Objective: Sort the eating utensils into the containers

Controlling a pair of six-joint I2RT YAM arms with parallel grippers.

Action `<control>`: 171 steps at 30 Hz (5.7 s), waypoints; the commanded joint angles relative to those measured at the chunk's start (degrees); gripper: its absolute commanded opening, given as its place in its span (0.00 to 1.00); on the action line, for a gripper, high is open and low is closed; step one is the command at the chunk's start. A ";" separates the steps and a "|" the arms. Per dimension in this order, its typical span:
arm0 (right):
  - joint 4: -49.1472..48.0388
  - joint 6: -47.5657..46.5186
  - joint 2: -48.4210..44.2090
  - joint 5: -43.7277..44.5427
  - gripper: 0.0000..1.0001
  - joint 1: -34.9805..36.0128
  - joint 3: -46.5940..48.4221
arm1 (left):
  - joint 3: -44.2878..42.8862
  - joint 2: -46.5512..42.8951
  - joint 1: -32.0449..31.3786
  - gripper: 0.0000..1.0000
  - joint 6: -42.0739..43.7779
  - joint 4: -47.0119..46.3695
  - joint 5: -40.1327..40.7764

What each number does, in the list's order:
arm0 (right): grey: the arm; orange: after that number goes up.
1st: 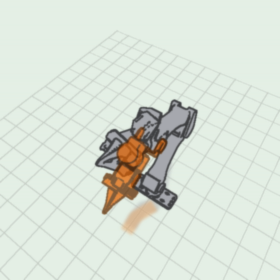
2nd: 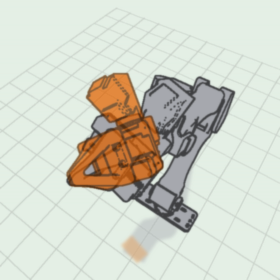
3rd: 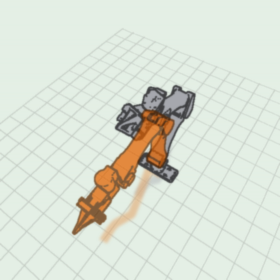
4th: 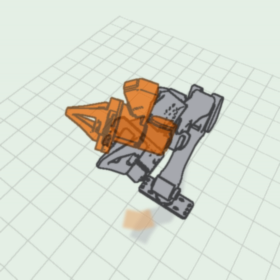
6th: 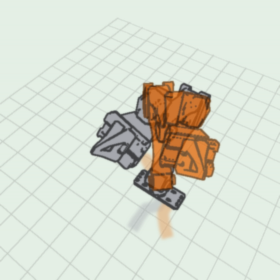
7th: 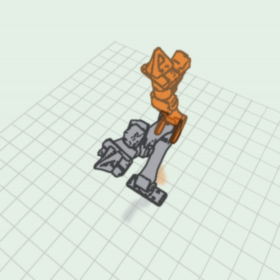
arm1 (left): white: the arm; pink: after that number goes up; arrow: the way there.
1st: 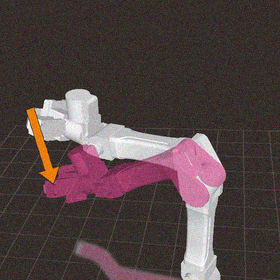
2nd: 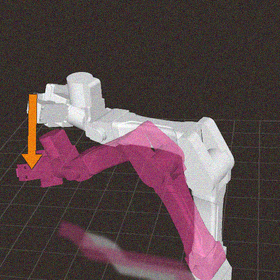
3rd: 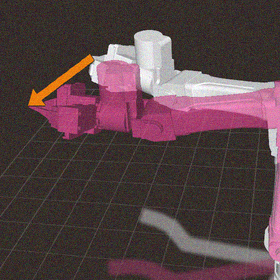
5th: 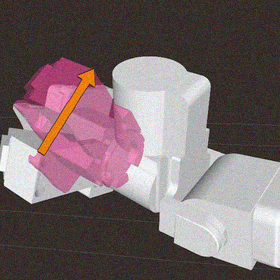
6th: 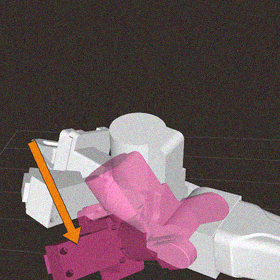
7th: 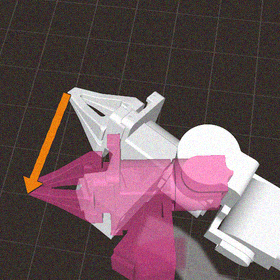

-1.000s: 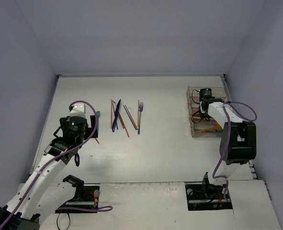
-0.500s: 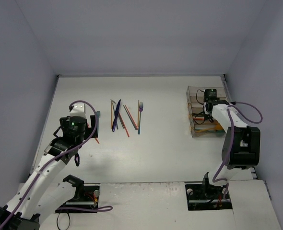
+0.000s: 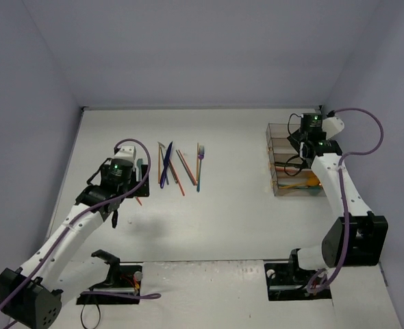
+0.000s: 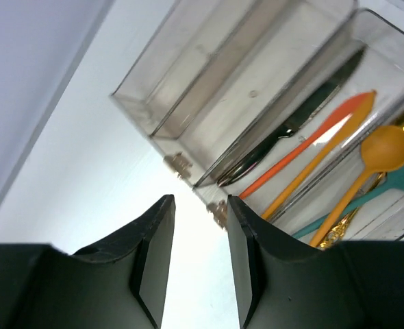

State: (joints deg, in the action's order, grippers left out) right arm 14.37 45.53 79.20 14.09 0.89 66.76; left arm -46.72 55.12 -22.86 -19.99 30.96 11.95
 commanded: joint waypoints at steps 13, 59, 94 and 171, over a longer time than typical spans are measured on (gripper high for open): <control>-2.24 -25.52 -13.32 -27.94 0.42 0.82 -9.44 | -22.31 37.11 0.41 0.77 9.71 -9.04 -14.63; -2.06 -25.67 -15.40 -34.68 0.45 1.08 -13.34 | -37.42 56.37 2.30 0.00 10.98 -7.20 -15.86; -13.22 -20.31 1.77 -31.89 0.55 33.67 6.25 | -39.80 33.73 -9.48 0.00 -34.53 -18.45 -23.70; -3.29 37.14 1.07 10.91 0.00 0.80 -14.05 | 0.39 -16.32 -2.05 0.95 2.54 -1.52 16.74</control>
State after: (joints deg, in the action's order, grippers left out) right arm 12.35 74.71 77.15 19.59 2.84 51.89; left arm -46.95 38.31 -25.32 -18.99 31.39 27.97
